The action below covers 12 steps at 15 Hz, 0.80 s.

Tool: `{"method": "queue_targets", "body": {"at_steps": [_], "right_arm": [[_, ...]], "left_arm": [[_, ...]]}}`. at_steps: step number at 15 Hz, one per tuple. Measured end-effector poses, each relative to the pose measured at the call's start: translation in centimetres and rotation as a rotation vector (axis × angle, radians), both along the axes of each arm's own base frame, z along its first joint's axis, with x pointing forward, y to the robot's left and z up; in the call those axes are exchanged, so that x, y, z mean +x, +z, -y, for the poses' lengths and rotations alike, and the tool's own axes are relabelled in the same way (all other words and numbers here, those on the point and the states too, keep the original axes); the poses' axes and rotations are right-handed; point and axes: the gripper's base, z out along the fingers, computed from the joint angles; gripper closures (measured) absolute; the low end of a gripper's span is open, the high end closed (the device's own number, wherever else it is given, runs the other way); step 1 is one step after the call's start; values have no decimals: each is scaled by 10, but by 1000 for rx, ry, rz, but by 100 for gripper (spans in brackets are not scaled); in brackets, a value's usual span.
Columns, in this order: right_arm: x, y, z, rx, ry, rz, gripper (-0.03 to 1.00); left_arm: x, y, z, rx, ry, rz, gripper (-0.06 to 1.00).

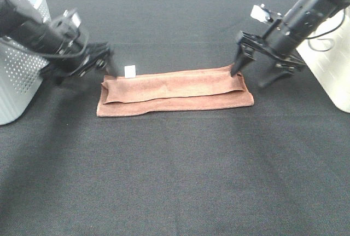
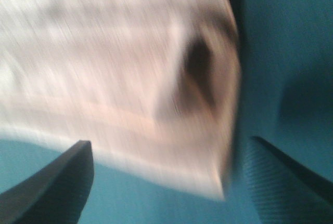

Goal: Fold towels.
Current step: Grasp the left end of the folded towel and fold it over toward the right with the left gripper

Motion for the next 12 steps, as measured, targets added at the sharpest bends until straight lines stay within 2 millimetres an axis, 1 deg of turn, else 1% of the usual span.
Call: {"method": "queue_targets", "body": {"at_steps": [1, 2, 3, 6, 8, 9, 12], "right_arm": [[-2, 1, 1, -12, 4, -15, 21], [-2, 1, 1, -12, 4, -15, 21], [-2, 1, 2, -18, 4, -25, 21], [-3, 1, 2, -19, 3, -25, 21], [-3, 0, 2, -20, 3, -25, 21], [-3, 0, 2, -20, 3, -25, 21], [-3, 0, 2, -21, 4, -25, 21]], "left_arm": [[-1, -5, -1, 8, 9, -28, 20], [-1, -5, -1, 8, 9, -28, 20], [-2, -11, -1, 3, 21, -55, 20], [1, -27, 3, -39, 40, -92, 26], [8, -32, 6, -69, 36, -92, 32], [11, -33, 9, -82, 29, -100, 37], [17, -39, 22, -99, -15, -121, 61]]}}
